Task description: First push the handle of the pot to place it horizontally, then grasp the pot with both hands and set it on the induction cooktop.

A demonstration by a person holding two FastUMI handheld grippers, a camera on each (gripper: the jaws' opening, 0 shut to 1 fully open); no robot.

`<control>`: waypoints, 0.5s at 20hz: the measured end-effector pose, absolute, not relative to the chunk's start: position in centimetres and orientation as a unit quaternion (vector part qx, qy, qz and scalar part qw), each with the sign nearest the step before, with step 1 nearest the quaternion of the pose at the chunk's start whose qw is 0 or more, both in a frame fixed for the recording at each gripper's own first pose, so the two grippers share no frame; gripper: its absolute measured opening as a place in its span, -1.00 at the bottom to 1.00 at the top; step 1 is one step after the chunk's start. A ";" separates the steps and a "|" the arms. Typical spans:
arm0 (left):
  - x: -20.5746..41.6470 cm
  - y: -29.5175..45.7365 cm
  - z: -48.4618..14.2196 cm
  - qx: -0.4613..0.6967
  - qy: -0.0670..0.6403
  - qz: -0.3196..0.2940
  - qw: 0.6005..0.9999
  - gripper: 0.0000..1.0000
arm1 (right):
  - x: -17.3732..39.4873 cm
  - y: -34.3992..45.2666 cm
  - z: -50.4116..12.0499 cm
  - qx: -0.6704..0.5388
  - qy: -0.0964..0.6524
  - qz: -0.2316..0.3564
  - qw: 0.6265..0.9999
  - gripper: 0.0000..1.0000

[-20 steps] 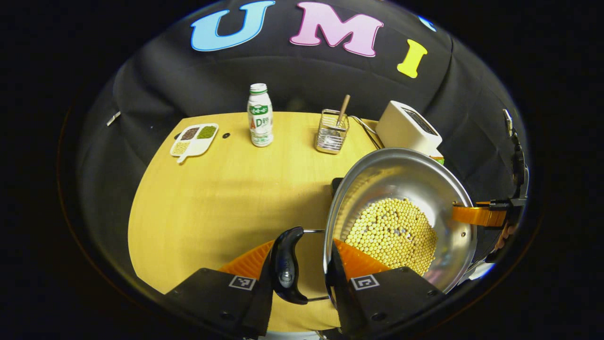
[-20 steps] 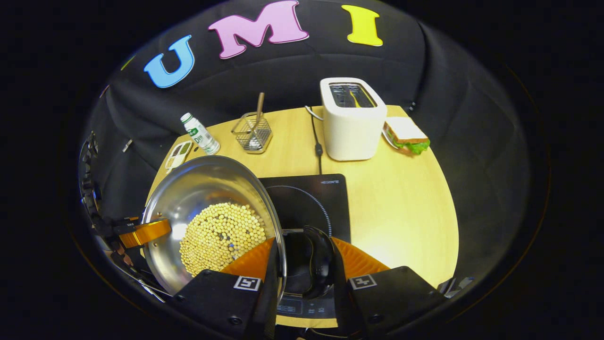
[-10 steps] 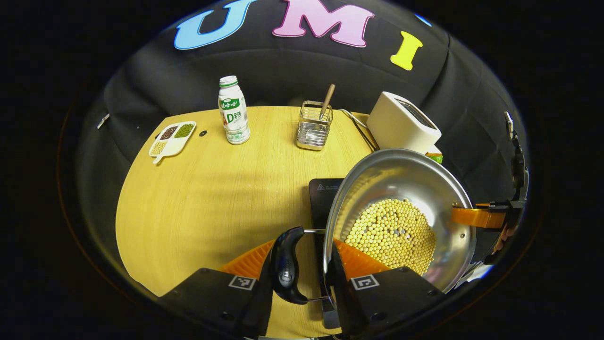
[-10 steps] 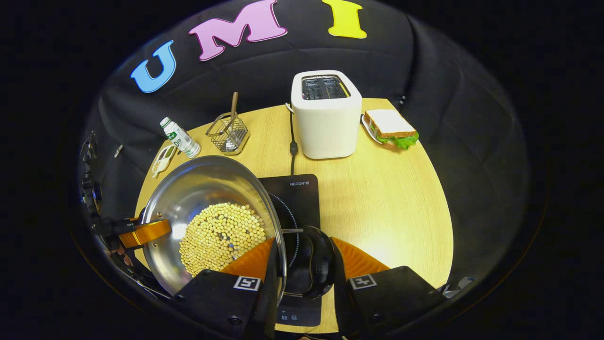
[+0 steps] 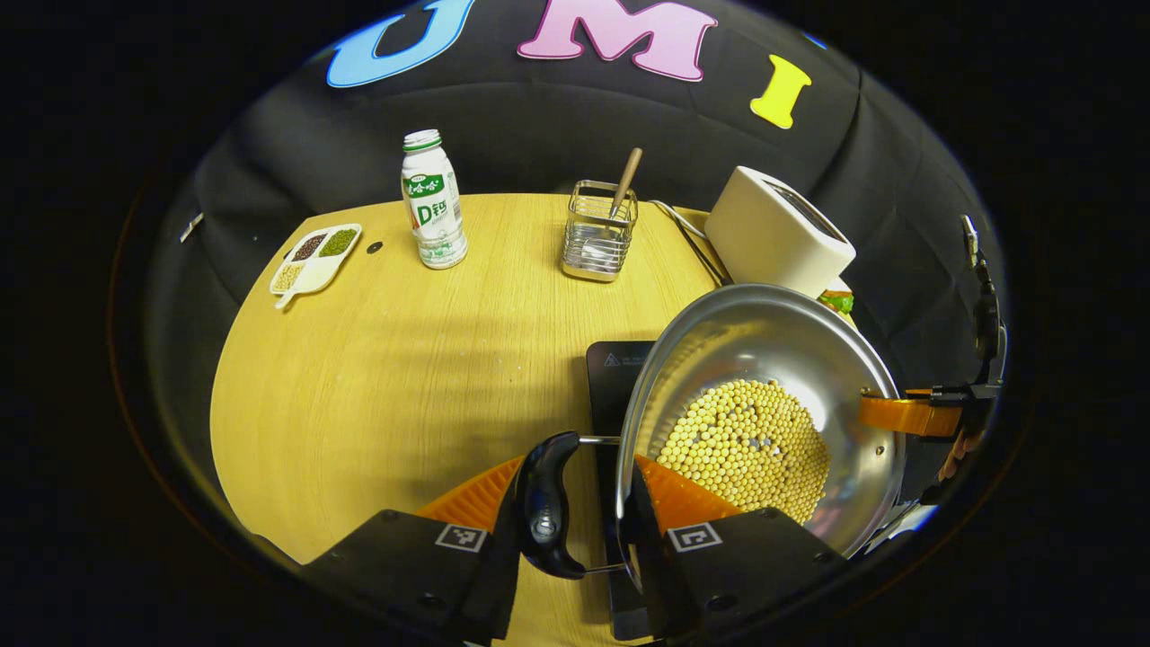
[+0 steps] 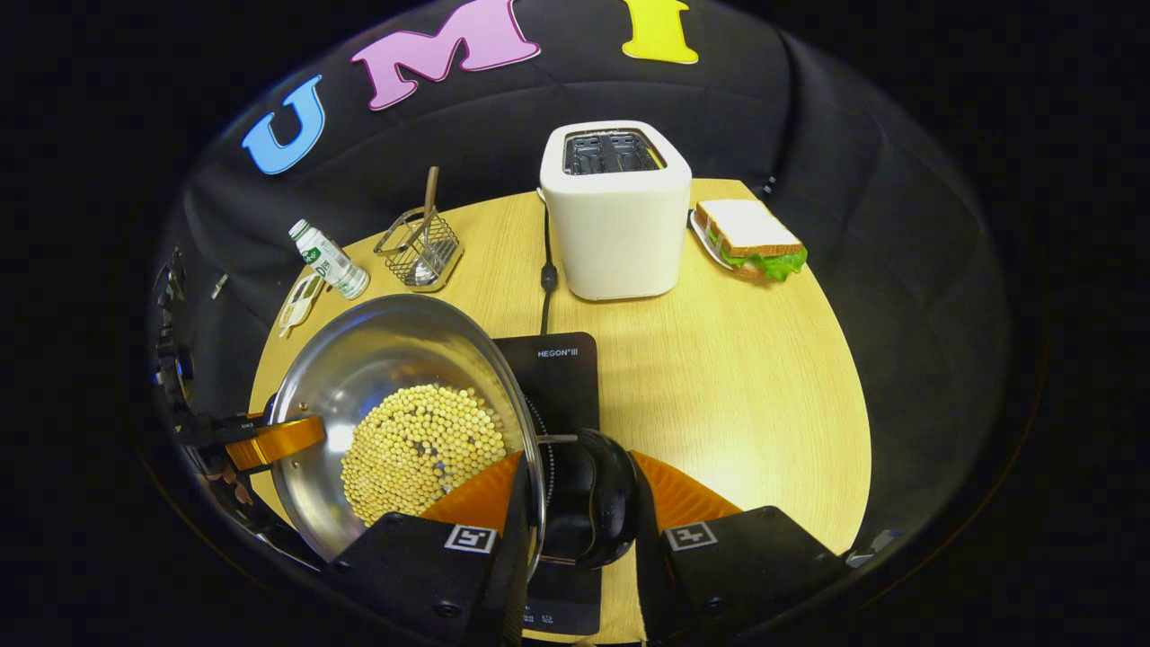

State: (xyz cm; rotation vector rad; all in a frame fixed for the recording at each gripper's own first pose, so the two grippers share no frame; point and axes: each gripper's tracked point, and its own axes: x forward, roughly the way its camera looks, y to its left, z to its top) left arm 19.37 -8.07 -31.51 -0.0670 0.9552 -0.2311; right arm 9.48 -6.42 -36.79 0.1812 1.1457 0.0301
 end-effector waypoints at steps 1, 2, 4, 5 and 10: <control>19.3 -8.2 -31.7 -0.033 0.460 -0.111 0.880 0.17 | 9.5 -6.6 -36.9 0.084 0.542 0.013 0.836 0.05; 19.4 -8.4 -32.0 -0.033 0.462 -0.113 0.879 0.17 | 9.5 -6.7 -37.1 0.083 0.543 0.012 0.836 0.06; 19.5 -8.6 -32.5 -0.033 0.464 -0.114 0.878 0.16 | 9.4 -7.0 -37.5 0.084 0.545 0.011 0.834 0.06; 19.6 -8.7 -32.3 -0.033 0.458 -0.116 0.881 0.17 | 9.5 -7.1 -37.9 0.086 0.543 0.011 0.835 -0.03; 19.3 -9.0 -32.7 -0.032 0.455 -0.121 0.881 0.18 | 9.3 -7.2 -37.8 0.093 0.541 0.012 0.836 0.06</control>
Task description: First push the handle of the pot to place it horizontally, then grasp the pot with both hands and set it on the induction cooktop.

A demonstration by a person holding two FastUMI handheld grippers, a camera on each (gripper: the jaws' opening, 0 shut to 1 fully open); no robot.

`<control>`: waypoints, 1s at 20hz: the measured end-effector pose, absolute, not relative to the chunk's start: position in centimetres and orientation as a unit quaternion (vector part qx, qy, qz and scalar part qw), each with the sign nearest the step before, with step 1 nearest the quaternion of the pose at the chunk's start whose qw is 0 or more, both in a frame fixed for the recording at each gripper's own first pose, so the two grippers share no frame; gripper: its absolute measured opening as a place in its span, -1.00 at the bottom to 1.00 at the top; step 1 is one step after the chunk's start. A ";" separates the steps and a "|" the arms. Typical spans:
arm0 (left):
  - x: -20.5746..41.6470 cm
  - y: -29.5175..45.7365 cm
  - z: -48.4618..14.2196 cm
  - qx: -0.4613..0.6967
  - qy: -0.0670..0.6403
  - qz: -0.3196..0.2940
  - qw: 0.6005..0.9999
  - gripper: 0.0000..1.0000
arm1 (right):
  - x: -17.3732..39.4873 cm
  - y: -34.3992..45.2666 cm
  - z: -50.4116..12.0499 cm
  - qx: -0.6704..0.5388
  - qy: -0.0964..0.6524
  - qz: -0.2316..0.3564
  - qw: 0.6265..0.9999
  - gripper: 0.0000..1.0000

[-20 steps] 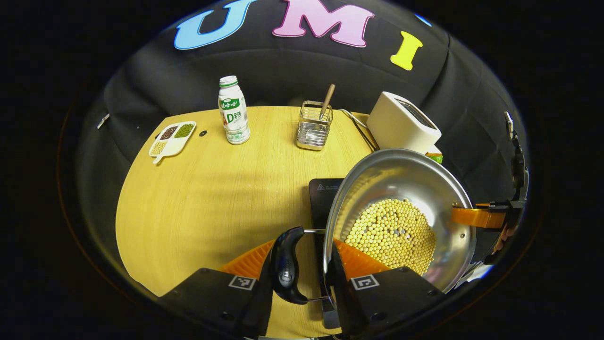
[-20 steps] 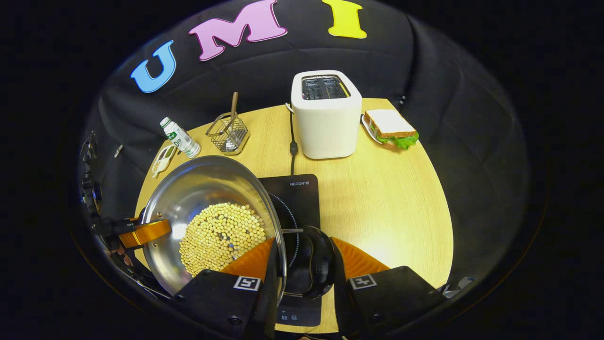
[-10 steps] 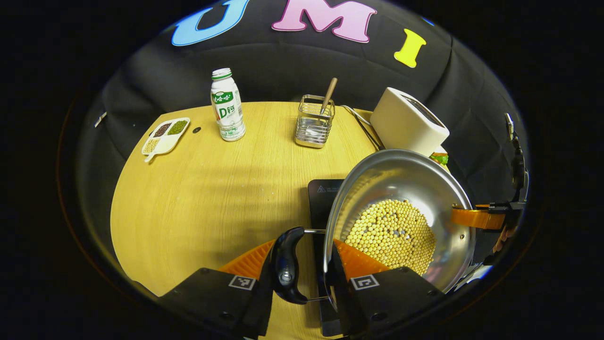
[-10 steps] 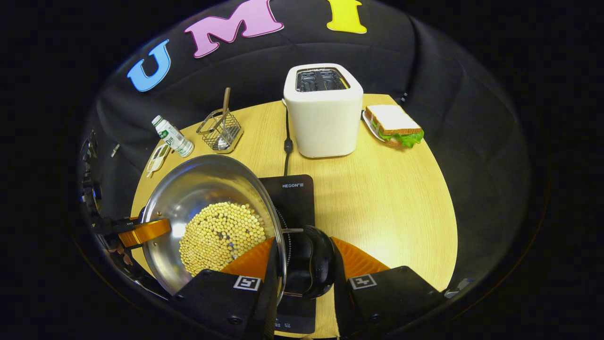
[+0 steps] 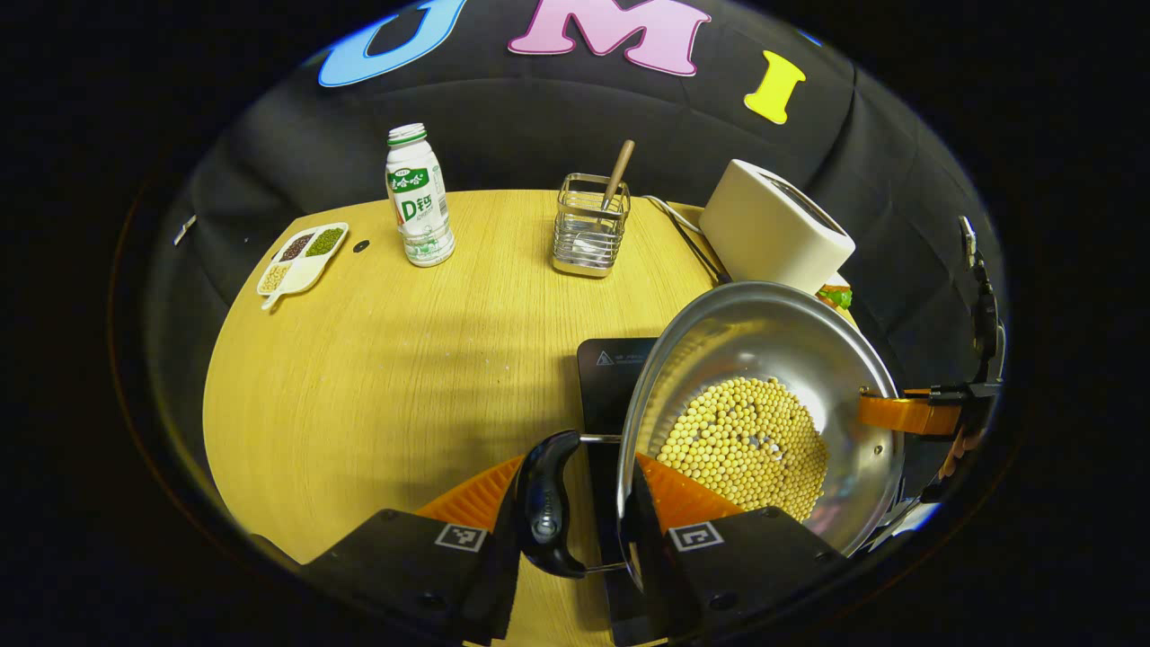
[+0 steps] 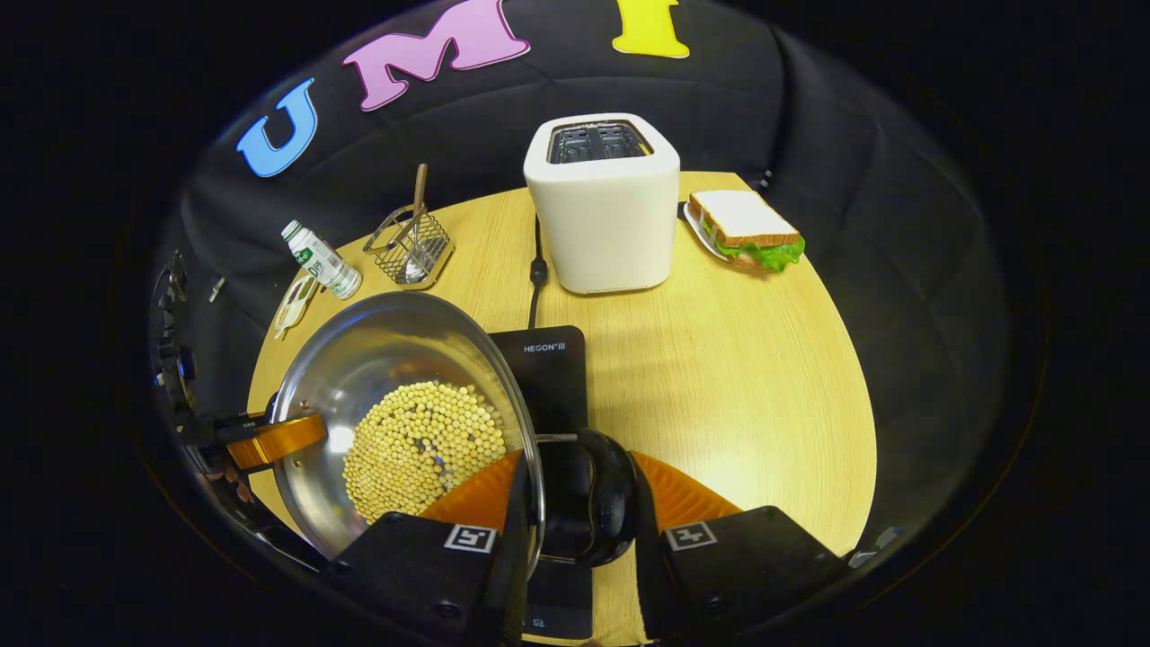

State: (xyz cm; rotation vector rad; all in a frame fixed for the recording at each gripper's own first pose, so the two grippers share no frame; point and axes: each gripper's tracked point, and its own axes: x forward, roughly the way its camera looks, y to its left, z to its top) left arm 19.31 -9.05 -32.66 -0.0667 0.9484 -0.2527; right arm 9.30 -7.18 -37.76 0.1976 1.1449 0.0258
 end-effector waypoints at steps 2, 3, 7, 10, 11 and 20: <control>19.3 -9.0 -32.6 -0.034 0.455 -0.120 0.882 0.18 | 9.3 -7.2 -37.8 0.095 0.541 0.012 0.836 0.07; 19.3 -9.0 -32.6 -0.035 0.455 -0.119 0.882 0.18 | 9.3 -7.2 -37.7 0.096 0.541 0.012 0.835 0.06; 19.1 -8.7 -32.6 -0.024 0.460 -0.111 0.881 0.23 | 9.4 -7.2 -37.8 0.099 0.542 0.009 0.834 0.05; 19.5 -8.4 -32.1 0.007 0.447 -0.104 0.889 0.64 | 9.3 -7.4 -37.8 0.094 0.541 0.002 0.835 0.28; 19.5 -8.6 -32.3 0.011 0.447 -0.109 0.888 0.80 | 9.3 -7.5 -37.6 0.095 0.539 -0.003 0.837 0.61; 18.4 -8.2 -30.3 0.000 0.435 -0.103 0.895 0.92 | 9.5 -7.6 -35.0 0.112 0.508 -0.023 0.853 0.98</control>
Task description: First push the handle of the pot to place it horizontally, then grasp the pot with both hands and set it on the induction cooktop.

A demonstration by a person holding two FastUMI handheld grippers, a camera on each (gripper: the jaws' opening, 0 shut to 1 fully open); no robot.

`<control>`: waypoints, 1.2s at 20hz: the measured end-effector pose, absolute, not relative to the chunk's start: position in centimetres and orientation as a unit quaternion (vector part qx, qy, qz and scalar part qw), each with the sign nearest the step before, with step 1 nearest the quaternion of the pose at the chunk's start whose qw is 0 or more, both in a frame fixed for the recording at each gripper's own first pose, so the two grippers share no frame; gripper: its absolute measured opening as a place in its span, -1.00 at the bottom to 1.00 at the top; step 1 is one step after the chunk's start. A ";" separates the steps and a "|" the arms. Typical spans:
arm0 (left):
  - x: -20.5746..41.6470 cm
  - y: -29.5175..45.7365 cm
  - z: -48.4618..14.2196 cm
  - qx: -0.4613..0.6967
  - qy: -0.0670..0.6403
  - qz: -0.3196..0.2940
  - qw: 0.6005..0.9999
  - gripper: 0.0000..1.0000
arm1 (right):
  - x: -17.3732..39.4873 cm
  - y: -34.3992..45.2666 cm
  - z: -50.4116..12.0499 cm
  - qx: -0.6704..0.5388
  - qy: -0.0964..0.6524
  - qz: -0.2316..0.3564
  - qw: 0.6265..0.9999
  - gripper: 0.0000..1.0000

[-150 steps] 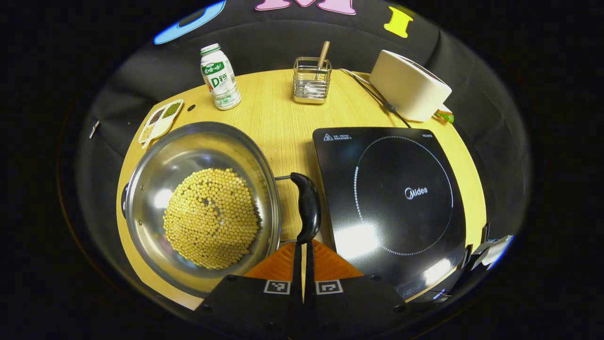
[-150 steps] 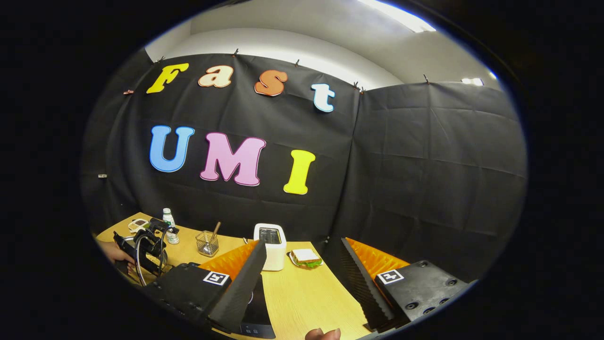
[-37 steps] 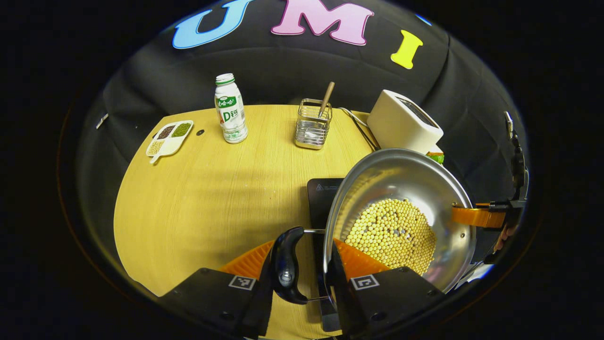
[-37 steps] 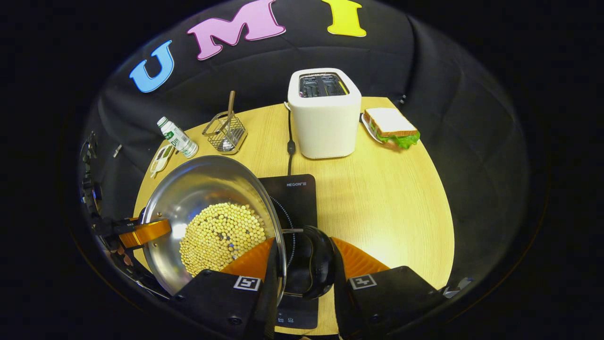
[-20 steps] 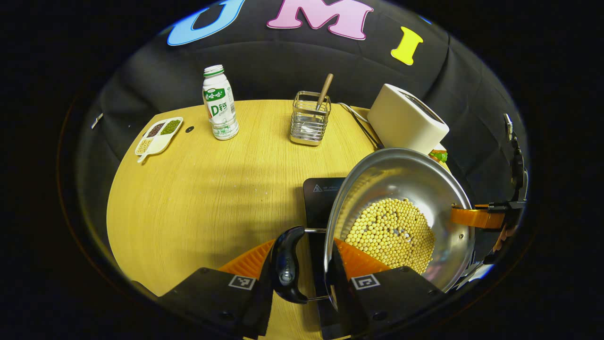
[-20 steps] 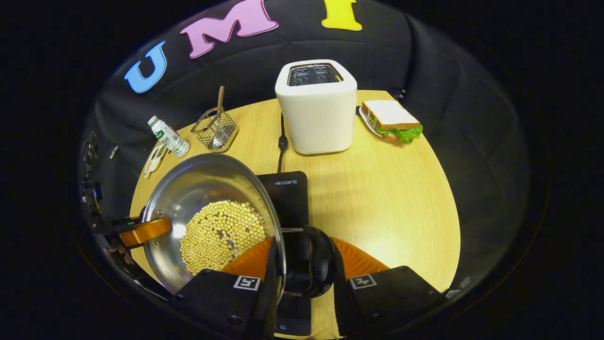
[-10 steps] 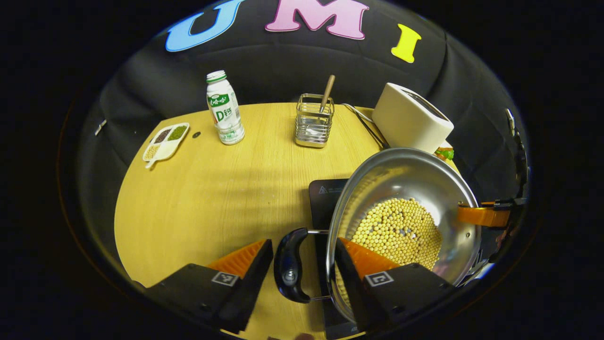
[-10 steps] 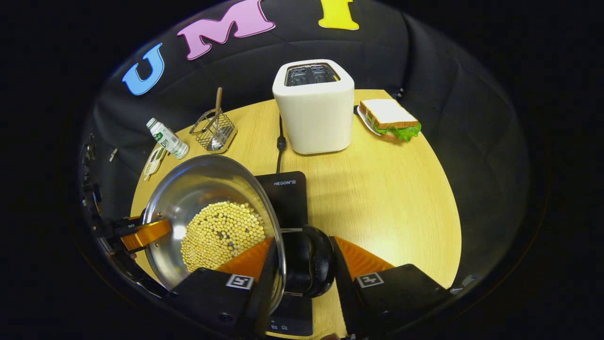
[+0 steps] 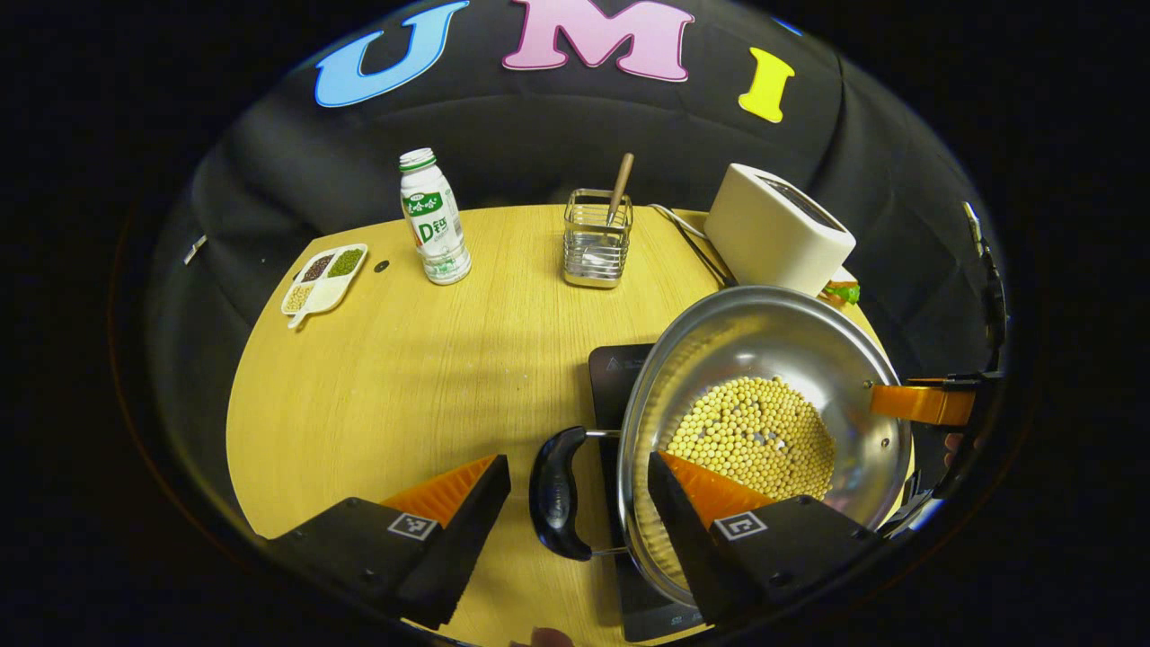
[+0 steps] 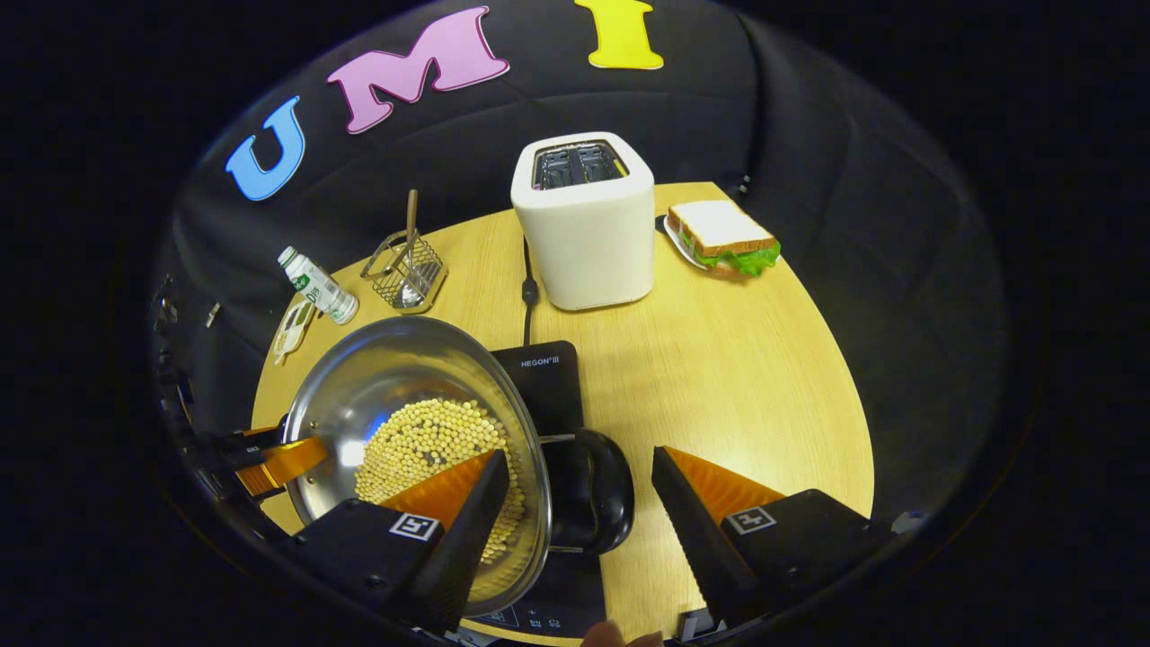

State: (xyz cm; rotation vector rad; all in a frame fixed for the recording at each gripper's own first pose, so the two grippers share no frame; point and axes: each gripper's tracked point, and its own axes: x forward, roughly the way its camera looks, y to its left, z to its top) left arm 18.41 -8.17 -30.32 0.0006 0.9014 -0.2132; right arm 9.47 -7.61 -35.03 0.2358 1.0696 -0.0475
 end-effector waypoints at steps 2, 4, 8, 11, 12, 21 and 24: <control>18.2 -8.2 -28.9 0.000 0.421 -0.104 0.901 0.92 | 9.7 -7.8 -33.4 0.108 0.490 -0.027 0.865 0.98; 18.0 -7.9 -27.0 0.004 0.400 -0.102 0.911 0.92 | 9.8 -8.0 -31.5 0.098 0.469 -0.031 0.878 0.98; 16.6 -7.8 -22.6 -0.008 0.356 -0.100 0.929 0.92 | 10.0 -7.6 -26.3 0.091 0.415 -0.032 0.905 0.98; 15.4 -7.1 -18.4 -0.002 0.308 -0.100 0.946 0.92 | 9.9 -7.0 -21.7 0.098 0.366 -0.034 0.925 0.98; 15.1 -6.6 -17.1 0.004 0.291 -0.094 0.952 0.91 | 9.8 -7.0 -20.2 0.098 0.349 -0.036 0.931 0.98; 10.5 -2.2 -5.1 0.002 0.140 -0.058 0.988 0.92 | 7.5 -5.3 -6.0 0.076 0.169 -0.045 0.982 0.97; 8.7 -1.1 -1.7 -0.005 0.084 -0.053 0.995 0.91 | 6.5 -4.1 -2.9 0.073 0.125 -0.044 0.988 0.97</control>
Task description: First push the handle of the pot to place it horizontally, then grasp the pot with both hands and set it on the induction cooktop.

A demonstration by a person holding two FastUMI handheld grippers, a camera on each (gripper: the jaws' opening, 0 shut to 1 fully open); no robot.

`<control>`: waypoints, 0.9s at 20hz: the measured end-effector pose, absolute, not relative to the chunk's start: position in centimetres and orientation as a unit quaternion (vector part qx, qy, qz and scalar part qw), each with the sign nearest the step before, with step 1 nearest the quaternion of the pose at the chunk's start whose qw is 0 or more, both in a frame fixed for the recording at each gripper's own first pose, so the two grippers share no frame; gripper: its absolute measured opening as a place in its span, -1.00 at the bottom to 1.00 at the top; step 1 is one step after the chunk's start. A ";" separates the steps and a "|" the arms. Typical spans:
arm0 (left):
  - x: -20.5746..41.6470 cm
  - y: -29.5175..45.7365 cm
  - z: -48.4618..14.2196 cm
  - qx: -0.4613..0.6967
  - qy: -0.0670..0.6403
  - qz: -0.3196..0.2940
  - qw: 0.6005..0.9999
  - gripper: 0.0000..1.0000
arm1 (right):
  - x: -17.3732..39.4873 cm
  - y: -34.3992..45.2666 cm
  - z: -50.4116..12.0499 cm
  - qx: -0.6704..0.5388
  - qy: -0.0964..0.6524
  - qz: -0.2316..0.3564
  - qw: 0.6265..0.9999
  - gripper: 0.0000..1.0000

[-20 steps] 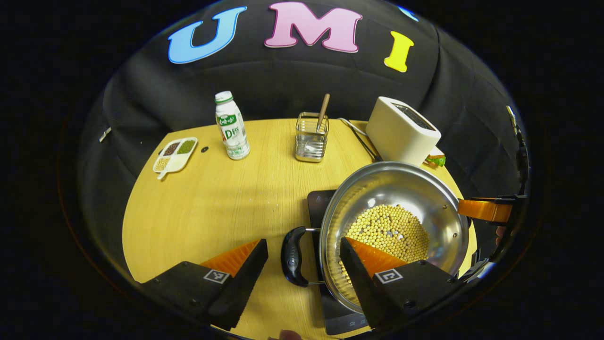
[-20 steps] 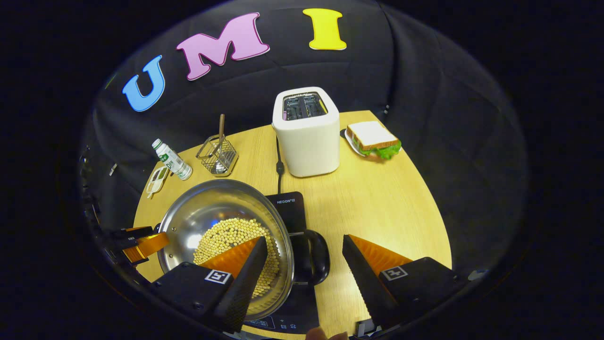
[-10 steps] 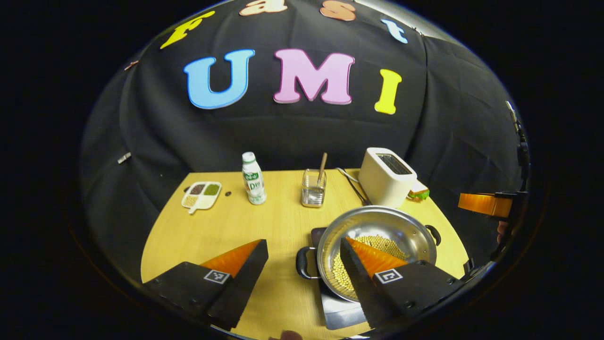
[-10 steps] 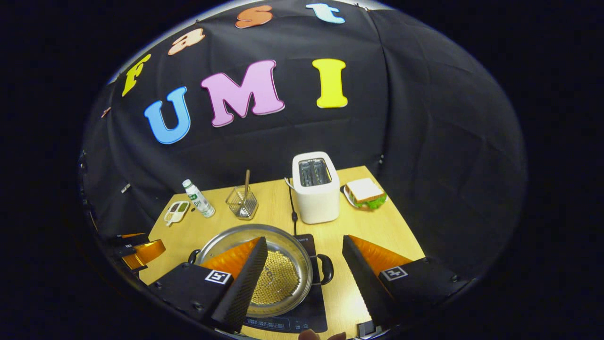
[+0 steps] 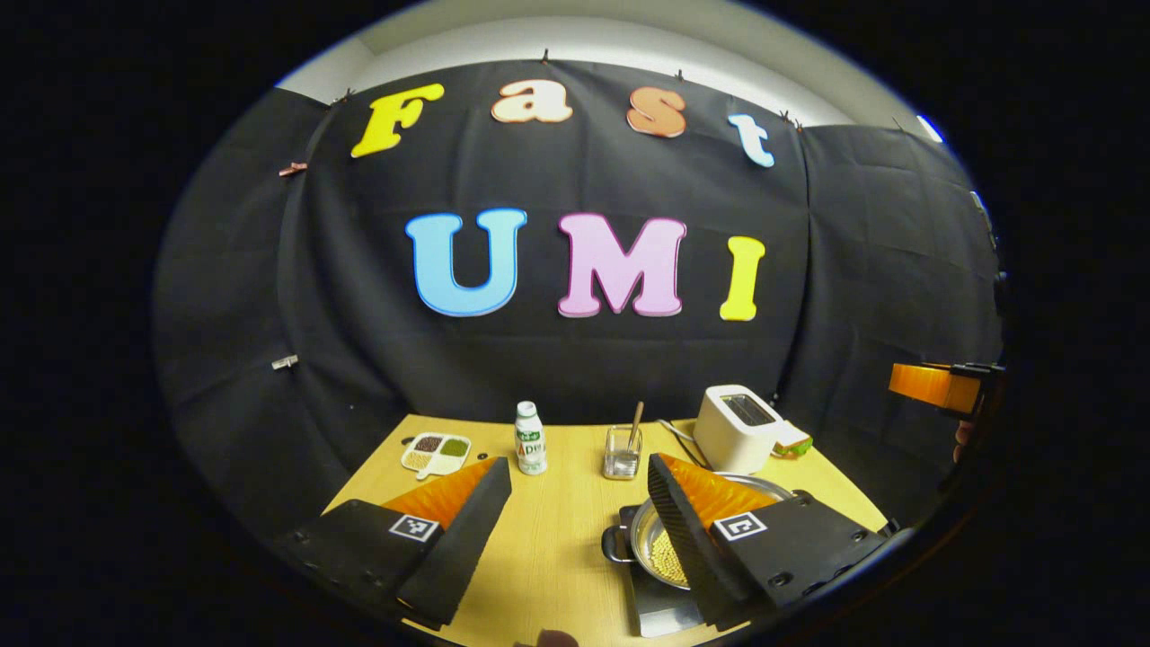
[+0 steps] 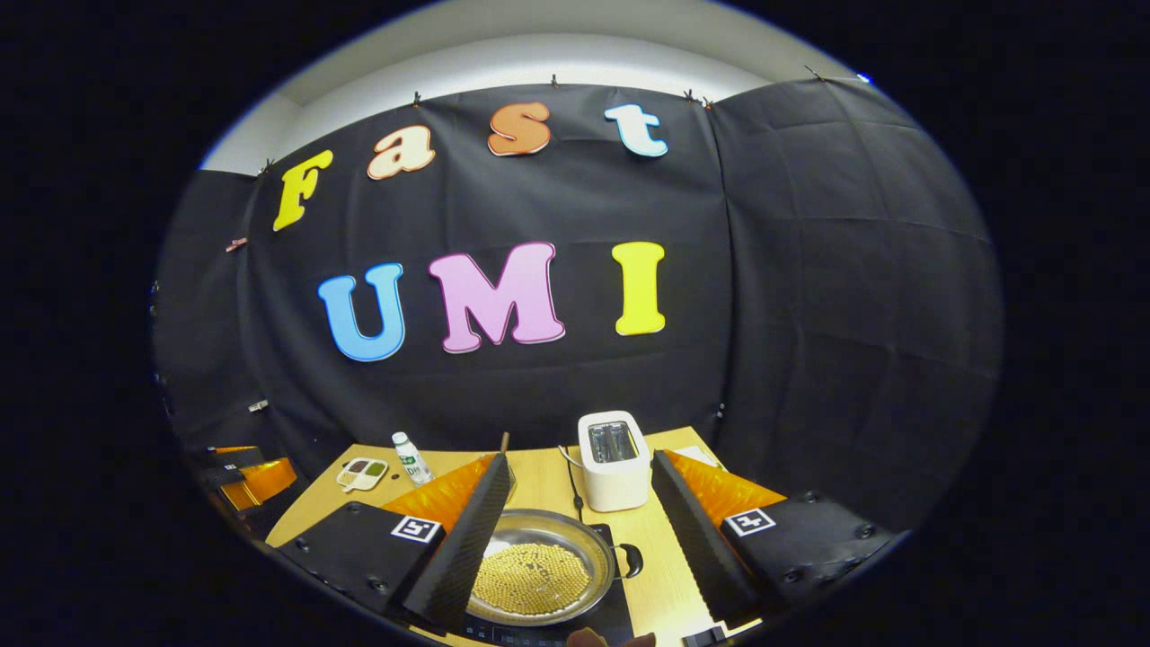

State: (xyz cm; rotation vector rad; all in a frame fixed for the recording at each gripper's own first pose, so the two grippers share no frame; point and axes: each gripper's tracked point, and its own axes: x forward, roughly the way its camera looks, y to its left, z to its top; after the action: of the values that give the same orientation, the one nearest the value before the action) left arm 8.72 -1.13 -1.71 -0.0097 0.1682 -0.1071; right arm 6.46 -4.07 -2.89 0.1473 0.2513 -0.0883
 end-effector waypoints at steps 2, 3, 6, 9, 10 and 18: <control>7.4 0.2 0.3 -0.006 0.054 -0.046 0.997 0.89 | 5.5 -3.4 -1.0 0.059 0.096 -0.046 0.993 0.96; 7.0 1.1 1.1 -0.005 0.041 -0.040 0.998 0.90 | 4.8 -2.8 -0.1 0.056 0.083 -0.045 0.994 0.97; 5.1 3.3 2.9 -0.002 0.008 -0.022 1.000 0.90 | 3.2 -1.6 2.8 0.046 0.035 -0.052 0.997 1.00; 3.6 4.7 3.7 0.003 -0.014 -0.010 1.000 0.90 | 1.9 -0.6 3.8 0.031 0.010 -0.056 0.998 0.95; 3.1 4.9 3.9 0.004 -0.017 -0.011 1.000 0.89 | 1.6 -0.3 3.4 0.029 0.015 -0.055 0.998 1.00; 1.5 5.1 2.8 -0.008 -0.004 -0.027 1.000 0.90 | 0.9 0.4 3.6 0.029 0.014 -0.055 0.998 0.96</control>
State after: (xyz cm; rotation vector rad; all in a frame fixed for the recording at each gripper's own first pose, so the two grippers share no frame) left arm 1.52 5.06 2.83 -0.0163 -0.0073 -0.0539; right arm 0.87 0.35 3.57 0.0577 0.0287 -0.1111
